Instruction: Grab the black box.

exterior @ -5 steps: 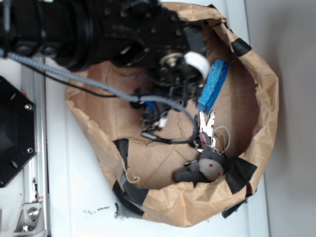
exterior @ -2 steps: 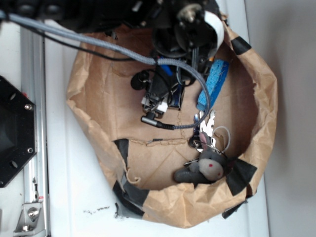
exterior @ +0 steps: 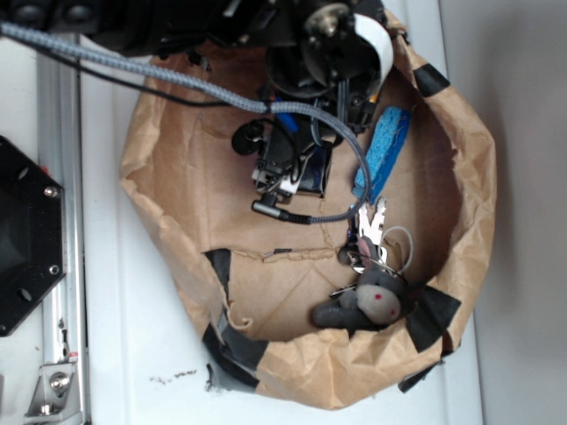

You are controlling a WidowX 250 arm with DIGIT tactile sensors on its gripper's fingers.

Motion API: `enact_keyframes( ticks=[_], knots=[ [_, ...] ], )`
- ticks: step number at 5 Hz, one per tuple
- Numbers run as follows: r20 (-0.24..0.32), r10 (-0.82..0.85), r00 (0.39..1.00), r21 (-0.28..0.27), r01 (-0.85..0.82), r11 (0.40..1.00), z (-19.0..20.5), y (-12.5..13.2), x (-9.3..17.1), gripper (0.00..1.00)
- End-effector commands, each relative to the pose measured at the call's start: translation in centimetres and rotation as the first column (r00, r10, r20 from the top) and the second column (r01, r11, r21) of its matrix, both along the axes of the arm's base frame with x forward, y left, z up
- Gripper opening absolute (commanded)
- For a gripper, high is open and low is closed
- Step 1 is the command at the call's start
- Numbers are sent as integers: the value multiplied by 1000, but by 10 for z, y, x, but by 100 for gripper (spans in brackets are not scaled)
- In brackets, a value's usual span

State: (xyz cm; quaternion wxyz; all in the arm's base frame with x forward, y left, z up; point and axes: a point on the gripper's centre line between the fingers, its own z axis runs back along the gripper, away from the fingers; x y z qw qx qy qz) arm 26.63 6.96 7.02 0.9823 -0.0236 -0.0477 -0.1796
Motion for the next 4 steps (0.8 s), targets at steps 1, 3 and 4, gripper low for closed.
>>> enact_keyframes(
  ticks=[1,3,4],
  knots=[
    [47,1,999,53,-3,999,0,-1,5,100],
    [106,6,994,71,-13,997,-25,-7,24,100],
    [88,3,996,74,-9,997,-33,-19,27,100]
  ],
)
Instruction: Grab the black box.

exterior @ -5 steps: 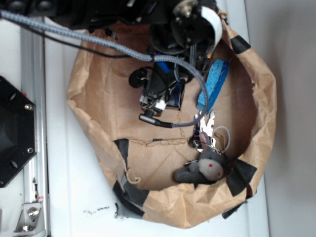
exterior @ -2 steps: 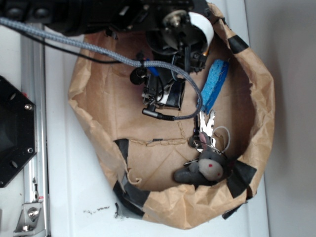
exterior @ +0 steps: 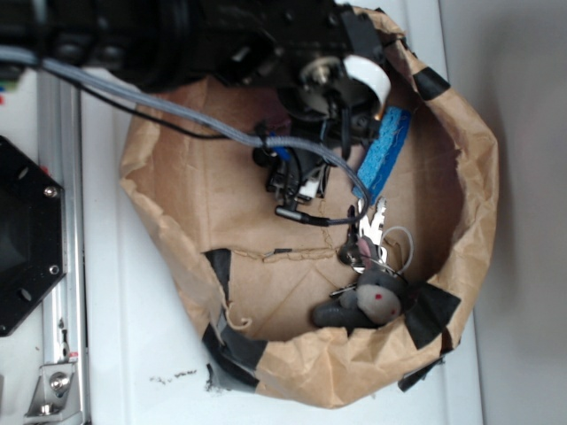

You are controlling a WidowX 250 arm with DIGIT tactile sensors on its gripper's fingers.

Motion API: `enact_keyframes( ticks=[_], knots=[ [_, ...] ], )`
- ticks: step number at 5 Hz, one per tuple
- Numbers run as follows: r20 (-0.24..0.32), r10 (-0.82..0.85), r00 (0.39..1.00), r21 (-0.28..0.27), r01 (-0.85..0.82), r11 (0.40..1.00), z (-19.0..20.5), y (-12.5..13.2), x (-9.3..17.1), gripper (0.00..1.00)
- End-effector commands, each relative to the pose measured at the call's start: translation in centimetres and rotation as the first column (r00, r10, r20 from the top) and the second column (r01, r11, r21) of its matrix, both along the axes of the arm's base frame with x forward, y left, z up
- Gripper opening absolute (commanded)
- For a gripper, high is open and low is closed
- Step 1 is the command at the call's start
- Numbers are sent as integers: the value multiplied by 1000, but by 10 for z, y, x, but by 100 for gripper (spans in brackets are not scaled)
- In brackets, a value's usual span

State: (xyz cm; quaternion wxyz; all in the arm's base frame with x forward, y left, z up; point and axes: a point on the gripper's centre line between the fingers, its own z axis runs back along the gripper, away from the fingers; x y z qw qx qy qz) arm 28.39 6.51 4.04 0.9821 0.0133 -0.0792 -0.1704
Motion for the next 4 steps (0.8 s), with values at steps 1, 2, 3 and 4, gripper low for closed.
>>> enact_keyframes(
  ticks=[1,2,3,4],
  knots=[
    [11,-61,998,10,61,998,-4,-25,0,100],
    [-7,-88,996,1,88,996,-3,-32,-10,100],
    [-26,-112,993,-17,111,994,1,-37,-20,100],
    [-38,-128,991,-32,127,991,3,-41,-27,100]
  ],
)
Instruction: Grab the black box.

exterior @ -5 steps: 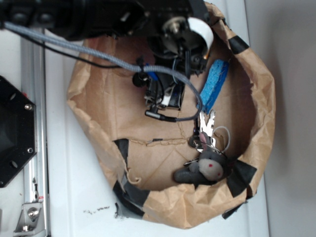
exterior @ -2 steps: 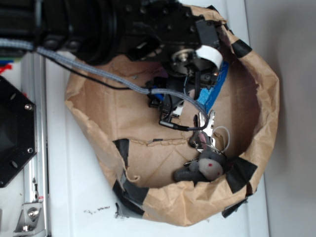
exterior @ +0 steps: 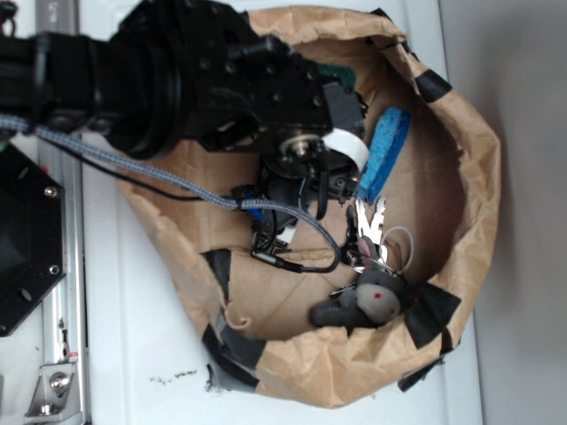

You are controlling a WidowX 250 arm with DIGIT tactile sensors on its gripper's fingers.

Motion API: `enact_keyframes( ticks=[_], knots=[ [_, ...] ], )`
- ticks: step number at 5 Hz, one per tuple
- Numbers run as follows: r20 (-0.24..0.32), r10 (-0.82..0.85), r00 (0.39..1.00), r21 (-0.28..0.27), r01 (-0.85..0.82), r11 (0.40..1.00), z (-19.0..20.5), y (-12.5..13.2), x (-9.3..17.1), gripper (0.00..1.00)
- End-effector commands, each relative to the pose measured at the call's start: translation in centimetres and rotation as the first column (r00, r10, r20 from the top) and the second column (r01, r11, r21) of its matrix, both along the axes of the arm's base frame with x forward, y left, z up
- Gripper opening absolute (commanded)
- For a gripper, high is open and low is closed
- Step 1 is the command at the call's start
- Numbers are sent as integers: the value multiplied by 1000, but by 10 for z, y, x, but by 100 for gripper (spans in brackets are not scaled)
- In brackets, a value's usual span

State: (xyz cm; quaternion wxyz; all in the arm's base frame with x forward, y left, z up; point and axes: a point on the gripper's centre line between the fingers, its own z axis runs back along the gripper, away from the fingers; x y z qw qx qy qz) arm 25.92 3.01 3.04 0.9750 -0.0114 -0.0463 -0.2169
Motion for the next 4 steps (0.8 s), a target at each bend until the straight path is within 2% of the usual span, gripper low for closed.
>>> enact_keyframes(
  ticks=[1,2,3,4],
  knots=[
    [34,-38,999,-7,38,999,14,-7,-4,100],
    [22,-30,999,-6,30,1000,16,-7,1,100],
    [17,9,1000,-35,-8,999,18,-5,5,0],
    [27,8,1000,-38,-7,999,20,-6,6,0]
  ],
)
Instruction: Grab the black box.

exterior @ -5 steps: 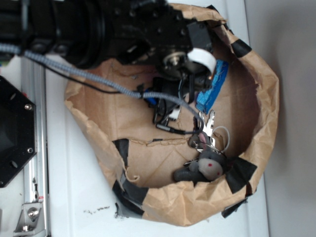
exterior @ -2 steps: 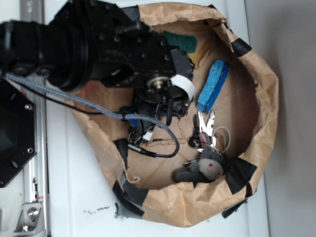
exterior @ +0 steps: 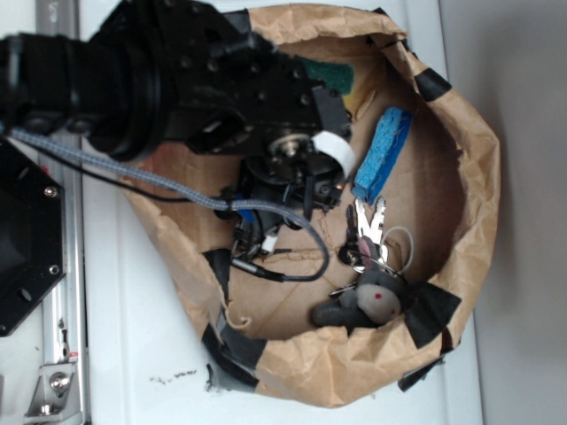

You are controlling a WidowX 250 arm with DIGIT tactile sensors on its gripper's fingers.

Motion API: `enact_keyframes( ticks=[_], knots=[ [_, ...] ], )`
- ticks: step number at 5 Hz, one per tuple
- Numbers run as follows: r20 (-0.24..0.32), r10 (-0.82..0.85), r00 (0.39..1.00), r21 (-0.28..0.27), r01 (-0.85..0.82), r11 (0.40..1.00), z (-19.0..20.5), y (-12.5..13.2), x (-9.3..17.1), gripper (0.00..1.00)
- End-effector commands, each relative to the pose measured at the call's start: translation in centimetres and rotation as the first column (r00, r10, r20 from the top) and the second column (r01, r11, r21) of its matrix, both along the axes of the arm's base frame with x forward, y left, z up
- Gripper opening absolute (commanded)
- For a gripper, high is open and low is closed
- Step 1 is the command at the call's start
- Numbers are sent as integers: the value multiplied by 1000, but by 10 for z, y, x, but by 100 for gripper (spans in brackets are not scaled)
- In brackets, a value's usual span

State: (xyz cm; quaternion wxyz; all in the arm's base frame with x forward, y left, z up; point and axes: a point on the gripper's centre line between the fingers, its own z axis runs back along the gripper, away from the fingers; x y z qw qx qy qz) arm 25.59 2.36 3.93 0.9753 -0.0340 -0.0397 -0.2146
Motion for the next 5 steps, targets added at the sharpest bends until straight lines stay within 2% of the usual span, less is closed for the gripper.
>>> enact_keyframes(
  ticks=[1,2,3,4,5],
  knots=[
    [58,17,998,-6,-17,1000,18,2,10,0],
    [81,60,995,-34,-57,998,37,7,16,0],
    [97,169,981,-90,-161,983,74,15,20,0],
    [116,226,967,-114,-213,970,115,19,18,0],
    [122,220,968,-125,-205,971,134,23,10,0]
  ],
)
